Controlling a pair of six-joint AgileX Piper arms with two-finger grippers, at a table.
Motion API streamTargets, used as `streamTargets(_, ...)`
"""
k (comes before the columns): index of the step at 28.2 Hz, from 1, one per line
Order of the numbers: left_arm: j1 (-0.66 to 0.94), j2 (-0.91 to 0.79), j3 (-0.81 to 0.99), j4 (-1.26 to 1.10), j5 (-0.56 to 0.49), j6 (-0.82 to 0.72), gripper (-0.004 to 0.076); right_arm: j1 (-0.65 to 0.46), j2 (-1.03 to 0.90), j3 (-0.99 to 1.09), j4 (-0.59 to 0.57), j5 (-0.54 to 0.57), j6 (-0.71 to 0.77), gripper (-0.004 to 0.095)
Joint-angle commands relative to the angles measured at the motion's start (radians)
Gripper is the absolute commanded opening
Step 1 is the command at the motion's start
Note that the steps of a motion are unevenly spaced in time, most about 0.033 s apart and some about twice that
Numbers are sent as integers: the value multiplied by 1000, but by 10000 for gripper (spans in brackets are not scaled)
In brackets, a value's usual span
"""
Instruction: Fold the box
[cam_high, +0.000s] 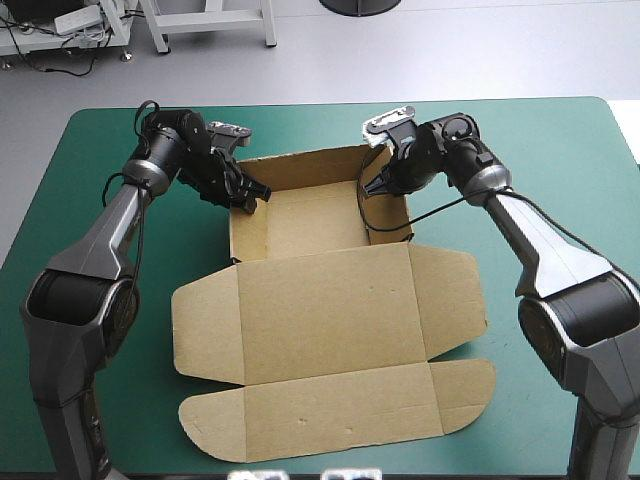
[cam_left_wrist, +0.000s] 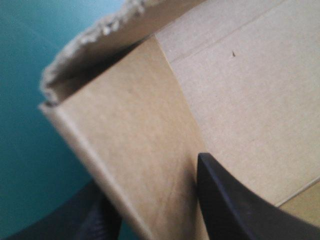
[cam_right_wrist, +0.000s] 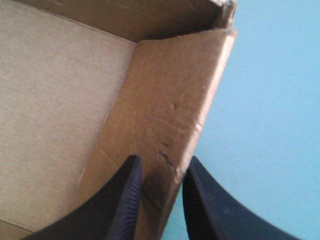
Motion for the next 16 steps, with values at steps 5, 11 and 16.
streamTargets(5,-5,-71,-130,-17,45,-22,328,-7,-62,-117,-74,88,12,283)
streamTargets(11,-5,-112,-163,-15,46,-44,327,-7,-65,-191,-79,128,12,283)
streamTargets(16,-5,-186,-163,-15,47,-128,311,-7,-71,-239,-77,162,12,283)
